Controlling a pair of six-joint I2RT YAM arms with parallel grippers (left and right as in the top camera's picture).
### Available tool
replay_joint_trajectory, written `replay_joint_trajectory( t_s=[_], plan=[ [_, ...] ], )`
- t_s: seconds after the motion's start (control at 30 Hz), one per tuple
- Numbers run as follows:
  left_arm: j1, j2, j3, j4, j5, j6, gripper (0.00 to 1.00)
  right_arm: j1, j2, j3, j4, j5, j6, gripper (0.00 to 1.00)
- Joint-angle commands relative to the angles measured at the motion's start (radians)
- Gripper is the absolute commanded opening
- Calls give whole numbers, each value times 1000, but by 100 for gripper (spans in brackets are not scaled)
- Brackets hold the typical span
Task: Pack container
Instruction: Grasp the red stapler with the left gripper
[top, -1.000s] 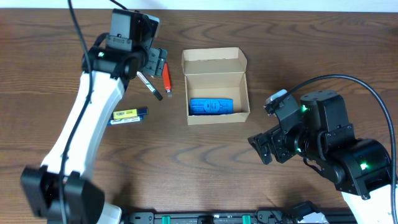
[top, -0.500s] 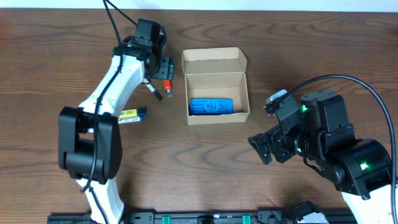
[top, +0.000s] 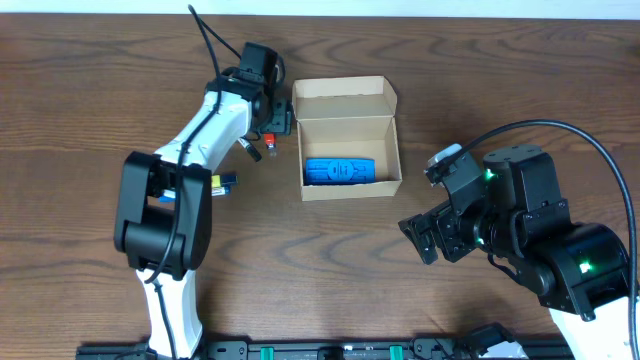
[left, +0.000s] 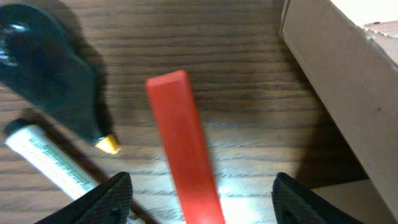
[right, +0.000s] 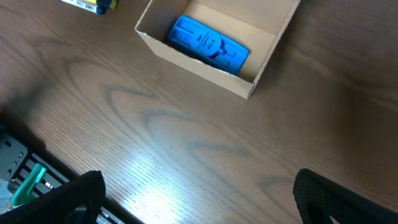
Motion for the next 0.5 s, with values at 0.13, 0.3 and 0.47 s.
replay_joint_trajectory(
  t_s=[0.13, 0.3, 0.47],
  plan=[
    [0, 46, -2, 17, -51, -129, 66, -6, 2, 3, 2, 3, 11, 99],
    [0, 65, -2, 21, -50, -139, 64, -6, 2, 3, 2, 3, 11, 99],
    [0, 69, -2, 24, -53, -139, 60, -6, 2, 3, 2, 3, 11, 99]
  ],
)
